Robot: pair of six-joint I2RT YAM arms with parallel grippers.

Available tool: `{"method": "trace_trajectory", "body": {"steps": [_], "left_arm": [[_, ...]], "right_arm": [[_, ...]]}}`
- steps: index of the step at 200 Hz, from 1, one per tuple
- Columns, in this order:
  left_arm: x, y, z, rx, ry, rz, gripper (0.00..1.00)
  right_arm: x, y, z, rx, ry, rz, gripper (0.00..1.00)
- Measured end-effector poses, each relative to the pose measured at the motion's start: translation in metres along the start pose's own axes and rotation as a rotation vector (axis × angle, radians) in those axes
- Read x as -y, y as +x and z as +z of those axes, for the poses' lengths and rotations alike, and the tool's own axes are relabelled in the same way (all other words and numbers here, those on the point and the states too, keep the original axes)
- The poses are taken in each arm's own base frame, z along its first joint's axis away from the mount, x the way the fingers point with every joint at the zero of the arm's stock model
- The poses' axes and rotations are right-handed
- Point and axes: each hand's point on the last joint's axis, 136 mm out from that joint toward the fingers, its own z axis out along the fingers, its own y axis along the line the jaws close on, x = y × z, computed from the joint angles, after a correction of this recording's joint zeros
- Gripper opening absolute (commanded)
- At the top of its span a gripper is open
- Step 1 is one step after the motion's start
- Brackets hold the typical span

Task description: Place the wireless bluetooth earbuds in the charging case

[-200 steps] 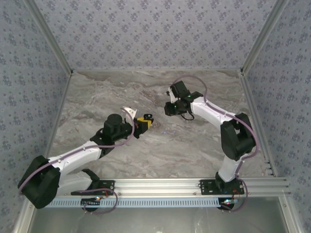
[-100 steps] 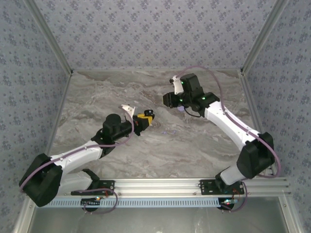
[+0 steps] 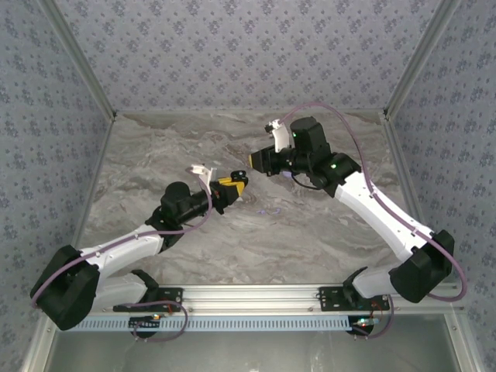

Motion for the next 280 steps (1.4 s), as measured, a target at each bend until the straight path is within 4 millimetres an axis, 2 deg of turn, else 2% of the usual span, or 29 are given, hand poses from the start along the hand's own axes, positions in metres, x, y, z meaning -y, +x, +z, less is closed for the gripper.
{"method": "trace_trajectory", "body": {"steps": [38,94,168,280], "left_arm": [[0.007,-0.010,0.000,0.036,0.031,0.008,0.19],[0.015,-0.022,-0.002,0.081,0.056,0.017,0.19],[0.024,-0.037,-0.005,0.125,0.082,0.009,0.19],[0.026,-0.040,-0.006,0.134,0.088,0.001,0.19]], "right_arm": [[-0.018,-0.003,0.002,0.009,-0.048,-0.026,0.23],[-0.032,-0.003,0.004,0.014,-0.078,-0.047,0.23],[-0.039,-0.005,0.005,0.028,-0.096,-0.061,0.23],[-0.044,-0.007,0.005,0.036,-0.108,-0.069,0.22]]}}
